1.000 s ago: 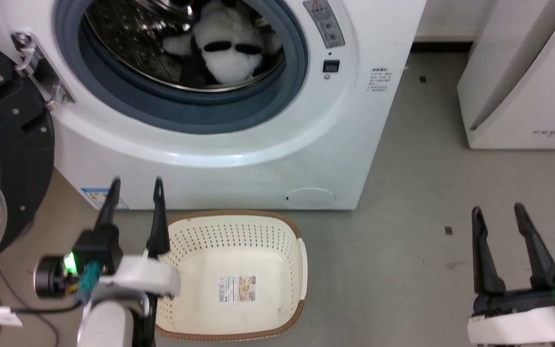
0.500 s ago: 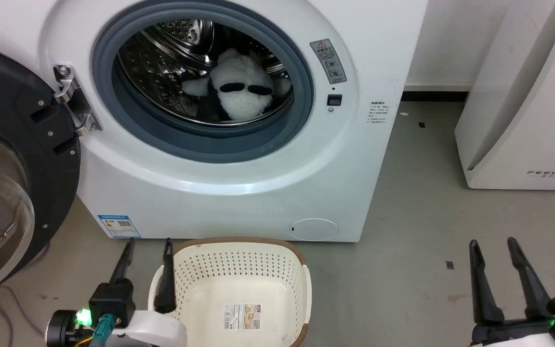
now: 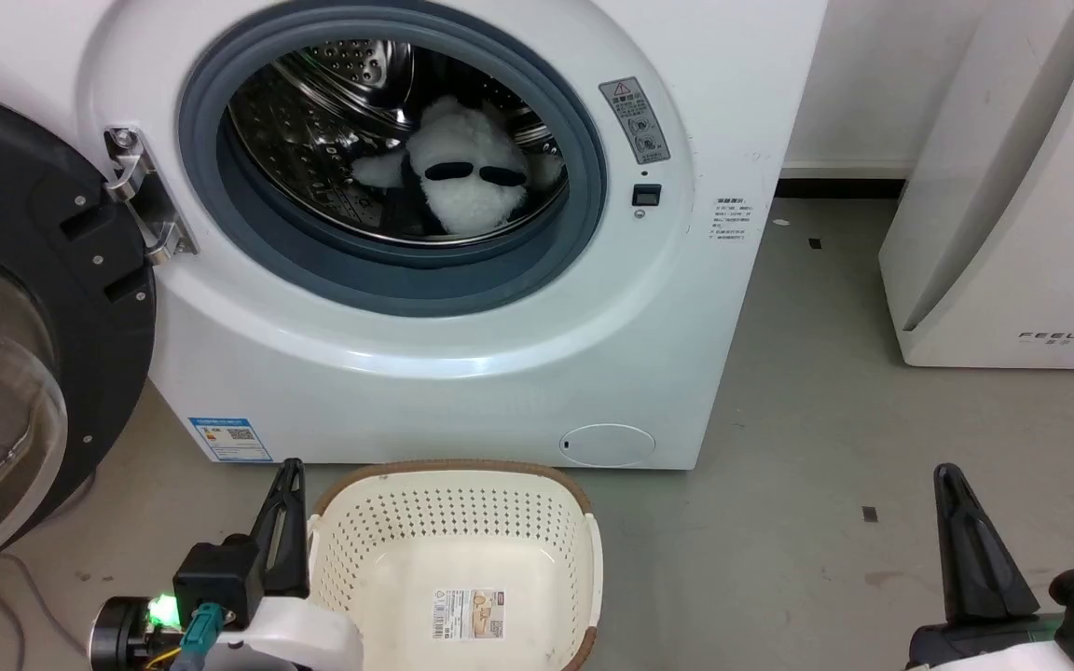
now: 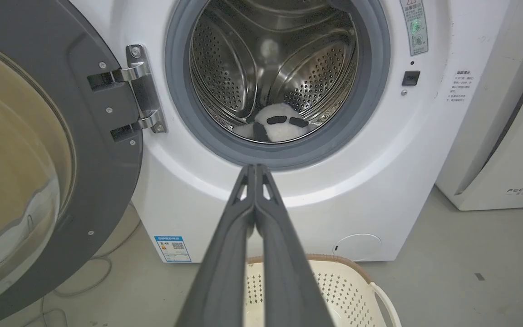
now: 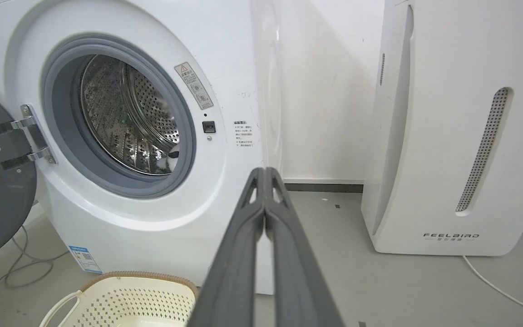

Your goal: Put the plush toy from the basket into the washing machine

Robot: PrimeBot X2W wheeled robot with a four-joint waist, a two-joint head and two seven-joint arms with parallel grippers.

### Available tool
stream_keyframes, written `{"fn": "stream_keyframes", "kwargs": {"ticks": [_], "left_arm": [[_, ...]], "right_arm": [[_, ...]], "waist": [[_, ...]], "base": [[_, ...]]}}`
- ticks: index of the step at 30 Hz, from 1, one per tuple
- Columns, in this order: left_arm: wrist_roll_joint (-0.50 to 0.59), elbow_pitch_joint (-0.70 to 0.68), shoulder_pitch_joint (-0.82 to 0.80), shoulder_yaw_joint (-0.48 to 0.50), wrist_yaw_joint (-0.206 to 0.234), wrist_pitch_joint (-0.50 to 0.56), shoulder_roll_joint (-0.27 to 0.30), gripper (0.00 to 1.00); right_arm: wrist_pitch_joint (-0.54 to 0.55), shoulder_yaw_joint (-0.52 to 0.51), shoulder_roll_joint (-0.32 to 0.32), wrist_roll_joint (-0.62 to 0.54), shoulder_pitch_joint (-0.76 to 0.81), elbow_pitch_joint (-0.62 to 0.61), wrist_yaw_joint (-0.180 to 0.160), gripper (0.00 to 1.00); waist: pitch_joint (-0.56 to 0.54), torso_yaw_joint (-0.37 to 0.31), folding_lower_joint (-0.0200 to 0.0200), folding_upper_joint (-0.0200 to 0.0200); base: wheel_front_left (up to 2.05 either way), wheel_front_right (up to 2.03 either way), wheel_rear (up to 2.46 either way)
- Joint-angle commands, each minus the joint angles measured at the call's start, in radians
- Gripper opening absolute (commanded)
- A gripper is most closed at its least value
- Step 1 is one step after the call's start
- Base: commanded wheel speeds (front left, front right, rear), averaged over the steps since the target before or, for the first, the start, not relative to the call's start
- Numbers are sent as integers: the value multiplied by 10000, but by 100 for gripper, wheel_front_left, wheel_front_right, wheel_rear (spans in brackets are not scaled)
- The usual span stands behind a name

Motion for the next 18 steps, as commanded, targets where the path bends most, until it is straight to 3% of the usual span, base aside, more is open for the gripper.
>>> {"fn": "stream_keyframes", "kwargs": {"ticks": [1,18], "left_arm": [[38,-88,36,21,-19,62,-19,0],[89,-340,84,33,-44,410,-47,0]], "right_arm": [[42,22,0,-108,-101,40,-1,0],[392,104,0,-288,-257,144,-2,0]], "waist": [[-4,-3,1,-1],[-54,-51,1,-1]], "base": [[0,0,0],[0,0,0]]}}
